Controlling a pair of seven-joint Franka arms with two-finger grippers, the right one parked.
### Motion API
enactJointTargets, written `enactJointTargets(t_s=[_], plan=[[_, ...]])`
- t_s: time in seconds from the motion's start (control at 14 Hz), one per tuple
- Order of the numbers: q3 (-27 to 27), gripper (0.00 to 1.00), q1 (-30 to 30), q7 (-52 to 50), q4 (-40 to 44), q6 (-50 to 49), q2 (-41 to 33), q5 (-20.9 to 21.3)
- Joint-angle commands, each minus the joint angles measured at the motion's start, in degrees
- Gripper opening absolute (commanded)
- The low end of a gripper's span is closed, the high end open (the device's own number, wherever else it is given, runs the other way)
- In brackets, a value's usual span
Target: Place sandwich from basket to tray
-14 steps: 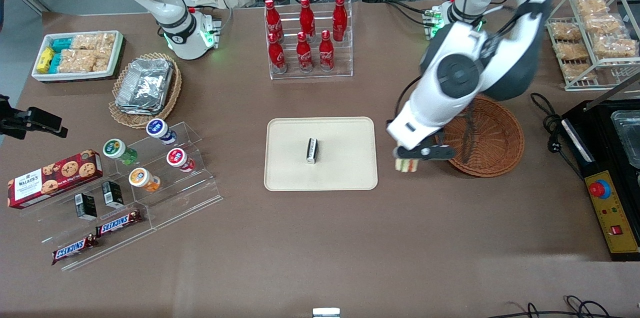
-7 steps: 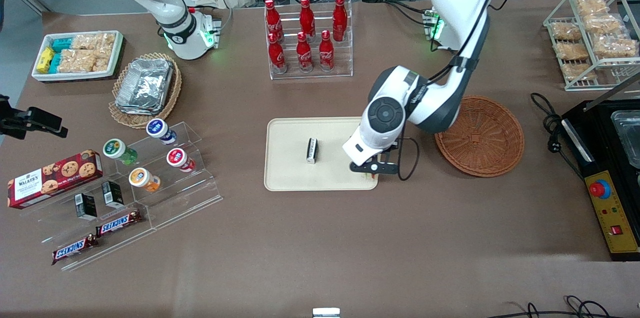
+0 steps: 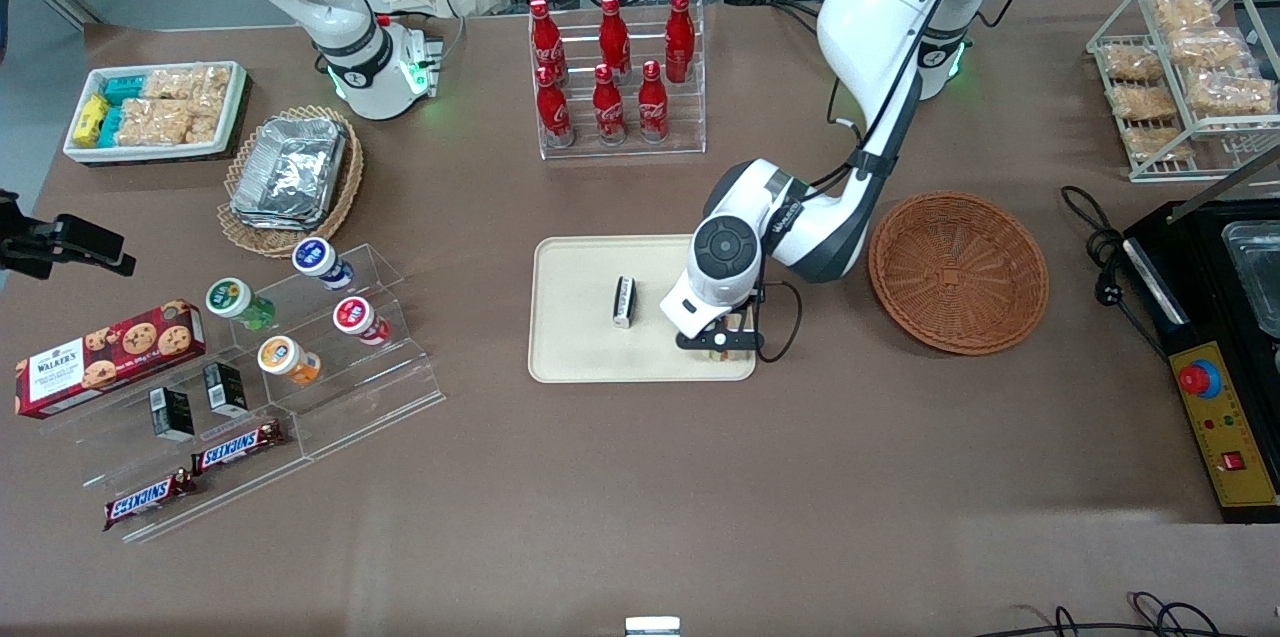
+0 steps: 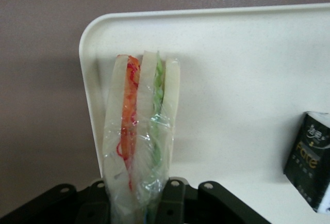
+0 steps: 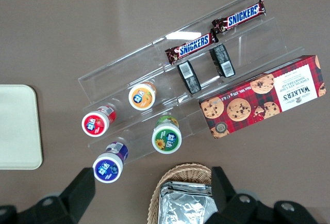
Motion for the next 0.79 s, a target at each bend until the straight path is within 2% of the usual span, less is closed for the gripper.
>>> enactJointTargets(t_s=[0.0, 0.43, 0.71], plan=[[0.6, 1.00, -0.6, -1.1, -0.9, 0.8, -0.9, -0.9], [1.0, 1.00, 0.2, -6.2, 0.5, 0.7, -2.9, -1.0], [3.1, 1.00, 2.2, -5.1, 0.4, -2.8, -10.1, -0.4]])
